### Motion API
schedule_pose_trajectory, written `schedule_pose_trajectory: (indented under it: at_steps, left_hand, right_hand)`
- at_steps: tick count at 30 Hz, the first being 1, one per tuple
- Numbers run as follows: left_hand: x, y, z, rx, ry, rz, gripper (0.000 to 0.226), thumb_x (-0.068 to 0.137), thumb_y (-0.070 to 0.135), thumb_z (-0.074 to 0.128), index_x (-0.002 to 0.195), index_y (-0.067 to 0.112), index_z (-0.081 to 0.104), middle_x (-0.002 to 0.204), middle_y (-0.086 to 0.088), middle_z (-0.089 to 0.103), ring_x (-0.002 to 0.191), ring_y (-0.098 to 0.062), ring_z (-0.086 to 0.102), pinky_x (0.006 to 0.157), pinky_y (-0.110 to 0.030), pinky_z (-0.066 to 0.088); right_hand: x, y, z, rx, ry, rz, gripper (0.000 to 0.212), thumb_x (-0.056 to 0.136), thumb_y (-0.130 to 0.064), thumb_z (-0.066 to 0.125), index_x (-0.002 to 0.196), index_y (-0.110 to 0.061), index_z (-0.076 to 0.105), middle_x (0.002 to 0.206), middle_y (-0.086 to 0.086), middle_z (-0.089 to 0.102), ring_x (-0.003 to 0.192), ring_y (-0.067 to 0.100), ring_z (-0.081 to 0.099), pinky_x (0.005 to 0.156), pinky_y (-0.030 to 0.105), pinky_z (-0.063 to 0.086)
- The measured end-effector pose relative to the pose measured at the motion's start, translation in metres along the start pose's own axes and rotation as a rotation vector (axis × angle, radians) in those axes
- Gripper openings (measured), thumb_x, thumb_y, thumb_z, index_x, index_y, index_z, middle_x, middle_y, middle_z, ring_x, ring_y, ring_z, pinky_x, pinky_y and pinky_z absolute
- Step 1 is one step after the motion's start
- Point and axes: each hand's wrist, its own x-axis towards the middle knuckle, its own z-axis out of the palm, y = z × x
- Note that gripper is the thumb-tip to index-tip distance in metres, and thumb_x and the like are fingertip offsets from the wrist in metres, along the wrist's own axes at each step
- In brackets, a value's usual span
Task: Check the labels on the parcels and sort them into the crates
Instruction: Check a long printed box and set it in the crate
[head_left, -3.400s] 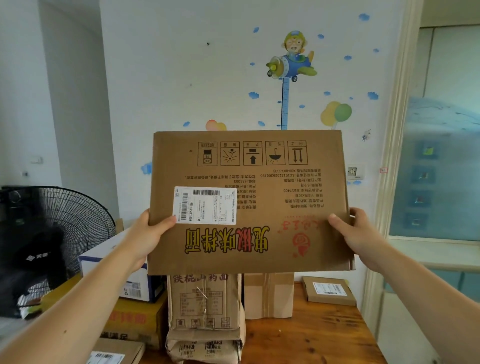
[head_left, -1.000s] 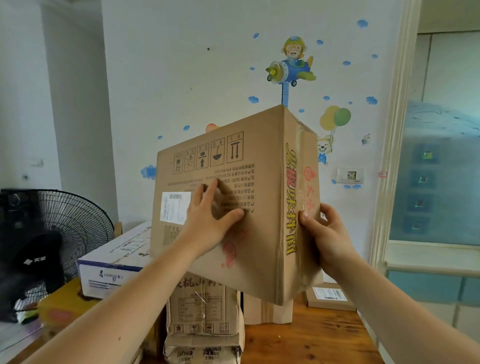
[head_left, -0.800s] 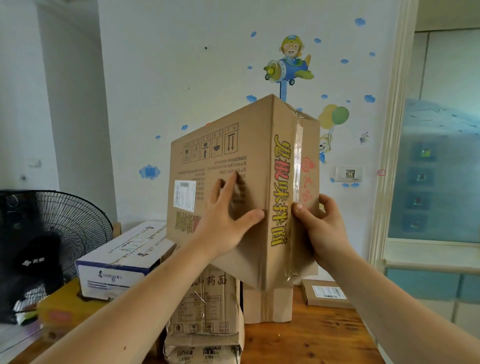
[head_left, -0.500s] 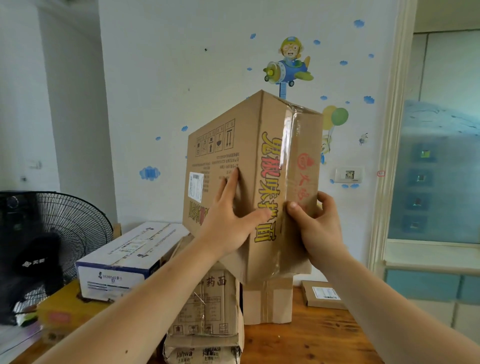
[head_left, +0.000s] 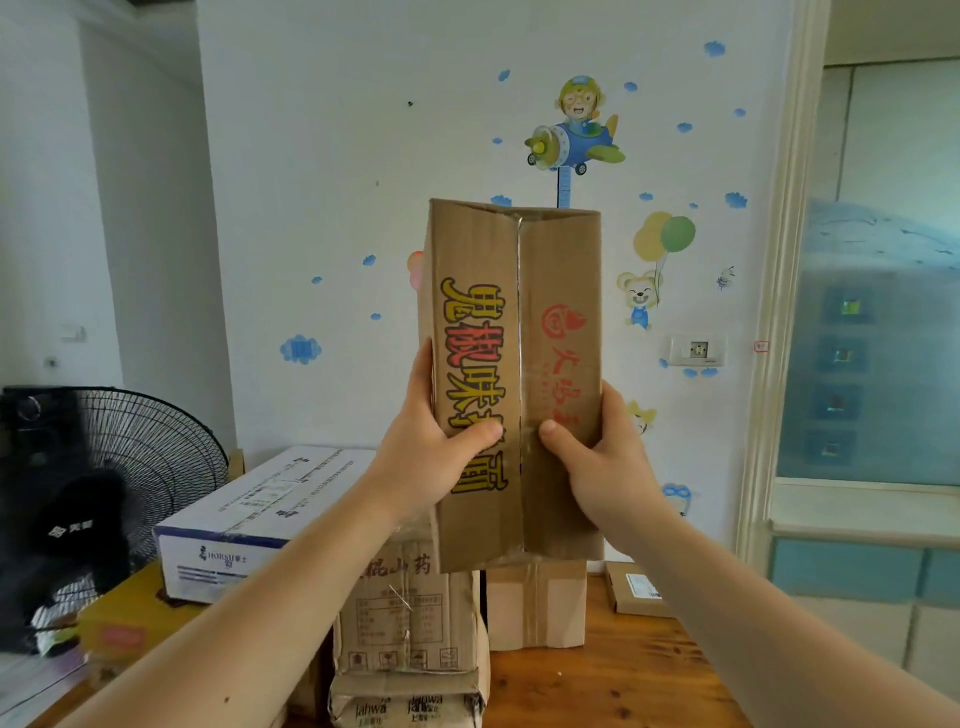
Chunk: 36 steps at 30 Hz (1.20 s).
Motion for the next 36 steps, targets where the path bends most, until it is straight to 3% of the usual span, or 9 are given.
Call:
schedule_pose_trajectory:
  at_steps: [6,12,17,20,25,29,33,36]
  left_hand:
    - [-0.005,-0.006,0.003,-0.005,0.002,0.012,0.073,0.091,0.002,0.063,0.148,0.027,0.025,0.114,0.031,0.056,0.106,0.016,0.055,0.08,-0.002,0.045]
    - [-0.001,-0.006,-0.001,-0.001,0.059,0.02,0.075,0.087,0.015,0.072,0.146,0.034,0.029,0.115,0.031,0.06,0.107,0.008,0.059,0.094,-0.026,0.047]
    - [-0.003,-0.006,0.003,0.006,0.073,0.041,0.069,0.089,0.012,0.068,0.144,0.031,0.032,0.117,0.031,0.057,0.109,0.013,0.055,0.09,-0.015,0.042]
    - [-0.005,-0.007,0.003,0.006,0.091,0.039,0.07,0.087,0.014,0.07,0.144,0.031,0.032,0.116,0.029,0.059,0.109,0.011,0.056,0.09,-0.018,0.044]
    - [-0.001,-0.003,-0.001,0.013,0.12,0.032,0.067,0.083,0.016,0.075,0.135,0.036,0.037,0.105,0.04,0.059,0.099,0.015,0.058,0.084,-0.017,0.043]
    - [-0.002,-0.006,0.0,0.013,0.113,0.046,0.063,0.085,0.016,0.073,0.136,0.033,0.04,0.112,0.034,0.059,0.106,0.012,0.057,0.092,-0.021,0.044]
    - [-0.005,-0.006,0.001,0.035,0.13,0.037,0.063,0.085,0.016,0.073,0.132,0.039,0.038,0.109,0.038,0.058,0.104,0.014,0.057,0.084,-0.011,0.041]
    - [-0.002,-0.003,0.001,0.068,0.164,0.023,0.064,0.08,0.022,0.078,0.119,0.053,0.038,0.107,0.029,0.059,0.104,0.008,0.055,0.081,-0.012,0.04]
  right_hand:
    - [-0.008,0.001,0.005,-0.038,0.027,-0.015,0.046,0.095,-0.024,0.064,0.132,-0.036,0.041,0.103,-0.026,0.056,0.092,-0.006,0.056,0.068,0.011,0.044]
    - [-0.013,-0.007,0.005,-0.065,0.013,-0.02,0.05,0.093,-0.029,0.065,0.132,-0.041,0.037,0.1,-0.031,0.053,0.086,-0.014,0.055,0.059,0.005,0.045]
    - [-0.014,-0.008,0.007,-0.082,0.028,-0.009,0.05,0.096,-0.023,0.061,0.139,-0.036,0.038,0.1,-0.031,0.052,0.088,-0.012,0.054,0.06,0.004,0.044]
    - [-0.017,-0.007,0.007,-0.067,0.029,-0.011,0.054,0.096,-0.022,0.061,0.142,-0.035,0.035,0.103,-0.031,0.052,0.088,-0.013,0.053,0.059,0.001,0.044]
    - [-0.017,-0.011,0.007,-0.074,0.003,-0.038,0.06,0.096,-0.026,0.061,0.145,-0.04,0.03,0.105,-0.033,0.049,0.092,-0.013,0.052,0.06,-0.001,0.044]
    - [-0.019,-0.009,0.008,-0.082,0.001,-0.038,0.059,0.098,-0.026,0.058,0.147,-0.04,0.029,0.109,-0.033,0.049,0.1,-0.008,0.053,0.068,0.005,0.048]
    - [-0.021,-0.01,0.01,-0.075,0.002,-0.056,0.063,0.098,-0.024,0.057,0.149,-0.042,0.026,0.115,-0.027,0.052,0.114,0.005,0.053,0.099,0.033,0.052]
    - [-0.02,-0.01,0.011,-0.084,-0.002,-0.087,0.063,0.098,-0.025,0.056,0.15,-0.042,0.025,0.125,-0.019,0.053,0.12,0.008,0.052,0.103,0.039,0.05]
